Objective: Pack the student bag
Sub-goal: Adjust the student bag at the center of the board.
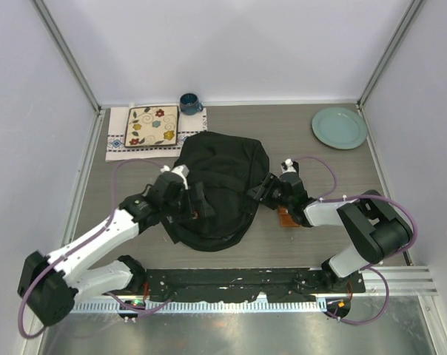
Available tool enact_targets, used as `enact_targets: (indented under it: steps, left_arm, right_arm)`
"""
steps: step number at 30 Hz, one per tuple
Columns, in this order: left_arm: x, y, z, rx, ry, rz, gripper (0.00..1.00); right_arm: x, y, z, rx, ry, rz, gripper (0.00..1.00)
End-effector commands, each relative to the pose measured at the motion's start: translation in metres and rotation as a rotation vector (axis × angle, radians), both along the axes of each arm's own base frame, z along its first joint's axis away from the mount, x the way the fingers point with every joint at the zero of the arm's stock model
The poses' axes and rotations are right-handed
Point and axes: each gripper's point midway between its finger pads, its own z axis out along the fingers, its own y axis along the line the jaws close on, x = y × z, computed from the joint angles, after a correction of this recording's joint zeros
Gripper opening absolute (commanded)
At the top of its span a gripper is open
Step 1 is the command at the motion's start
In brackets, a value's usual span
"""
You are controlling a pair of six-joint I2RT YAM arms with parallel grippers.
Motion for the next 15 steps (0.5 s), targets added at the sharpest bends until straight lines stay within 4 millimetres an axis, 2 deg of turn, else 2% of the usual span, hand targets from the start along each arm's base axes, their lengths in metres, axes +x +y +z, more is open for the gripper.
enact_targets:
  steps: [1, 5, 7, 11, 14, 15]
  left_arm:
    - [-0.007, -0.042, -0.011, -0.001, 0.037, -0.150, 0.95]
    - [-0.005, -0.052, -0.032, 0.028, 0.061, -0.160, 0.94]
    - [0.000, -0.046, -0.044, 0.054, 0.058, -0.113, 0.94]
    - [0.022, -0.059, -0.044, -0.012, -0.014, -0.052, 0.95]
    - [0.031, -0.061, -0.050, 0.012, -0.015, -0.034, 0.95]
    - [0.032, -0.059, -0.060, 0.049, 0.009, -0.028, 0.95]
  right_arm:
    - [0.006, 0.009, 0.022, 0.020, -0.059, 0.032, 0.57]
    - [0.004, 0.010, 0.025, 0.028, -0.063, 0.039, 0.57]
    - [0.004, 0.011, 0.027, 0.035, -0.064, 0.041, 0.56]
    - [0.001, 0.014, 0.029, 0.050, -0.061, 0.057, 0.56]
    - [0.000, 0.013, 0.029, 0.058, -0.057, 0.056, 0.56]
    - [-0.001, 0.014, 0.028, 0.058, -0.055, 0.057, 0.56]
